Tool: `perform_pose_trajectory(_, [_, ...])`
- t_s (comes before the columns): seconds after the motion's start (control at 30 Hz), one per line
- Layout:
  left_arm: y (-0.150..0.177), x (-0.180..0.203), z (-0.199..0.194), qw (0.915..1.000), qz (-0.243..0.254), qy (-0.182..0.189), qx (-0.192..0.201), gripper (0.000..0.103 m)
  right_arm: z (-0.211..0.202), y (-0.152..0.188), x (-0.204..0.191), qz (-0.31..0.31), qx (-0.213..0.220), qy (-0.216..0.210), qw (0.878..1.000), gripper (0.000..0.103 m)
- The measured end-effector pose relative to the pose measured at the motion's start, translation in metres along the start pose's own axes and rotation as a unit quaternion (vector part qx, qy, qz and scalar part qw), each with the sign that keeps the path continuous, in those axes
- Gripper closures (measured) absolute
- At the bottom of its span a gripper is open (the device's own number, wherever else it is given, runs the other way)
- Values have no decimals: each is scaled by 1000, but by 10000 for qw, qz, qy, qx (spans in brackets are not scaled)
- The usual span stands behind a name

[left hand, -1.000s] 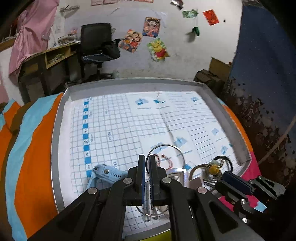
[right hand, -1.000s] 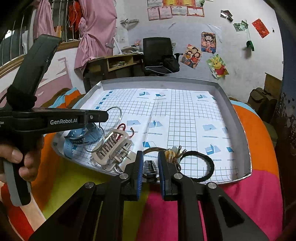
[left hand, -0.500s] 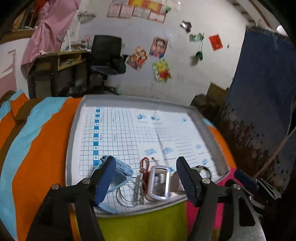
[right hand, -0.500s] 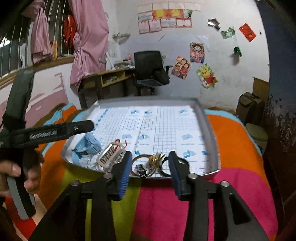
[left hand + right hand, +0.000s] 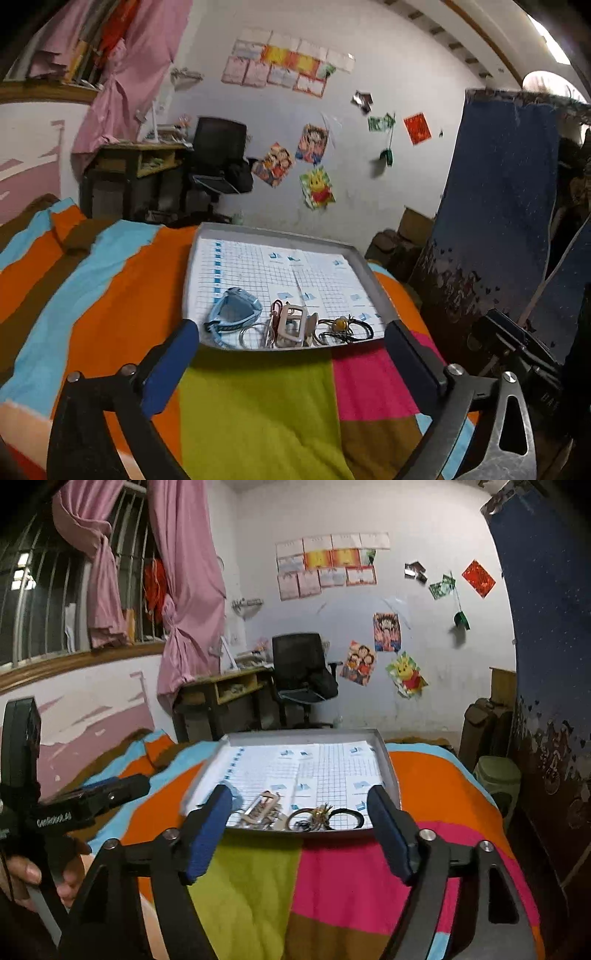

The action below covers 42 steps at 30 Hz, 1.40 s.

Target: Organize jewelry

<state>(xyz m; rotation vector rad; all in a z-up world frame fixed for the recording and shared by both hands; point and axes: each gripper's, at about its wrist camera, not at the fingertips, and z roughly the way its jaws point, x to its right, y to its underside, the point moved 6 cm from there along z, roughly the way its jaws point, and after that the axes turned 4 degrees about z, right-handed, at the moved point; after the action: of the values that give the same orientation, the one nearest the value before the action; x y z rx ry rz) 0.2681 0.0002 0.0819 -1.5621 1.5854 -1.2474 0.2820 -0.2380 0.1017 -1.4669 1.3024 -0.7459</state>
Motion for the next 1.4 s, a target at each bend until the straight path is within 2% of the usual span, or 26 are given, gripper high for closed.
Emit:
perform_pose_trajectory(0.27, [38, -8, -72, 9993, -117, -274, 222, 0, -66, 18, -15, -93, 248, -173, 9995, 19])
perform_pose_trajectory(0.57, [81, -21, -115, 9977, 13, -660, 155, 0, -109, 58, -25, -141, 208, -237, 9994, 9])
perform_pose_trajectory(0.8, [99, -24, -127, 9967, 227, -769, 160, 0, -121, 83, -24, -122, 218, -106, 9996, 8])
perform_pose_trajectory(1.07, [114, -25, -130, 9954, 345, -853, 252, 0, -128, 101, -37, -387, 319, 19, 9987, 7])
perform_pose_trajectory(1.23, [126, -30, -122, 9965, 256, -792, 24, 0, -125, 112, -36, -357, 221, 185, 9989, 7])
perform_pose_trajectory(1.4, [129, -29, -123, 9951, 291, -935, 161, 0, -122, 118, -28, -282, 133, 372, 9988, 7])
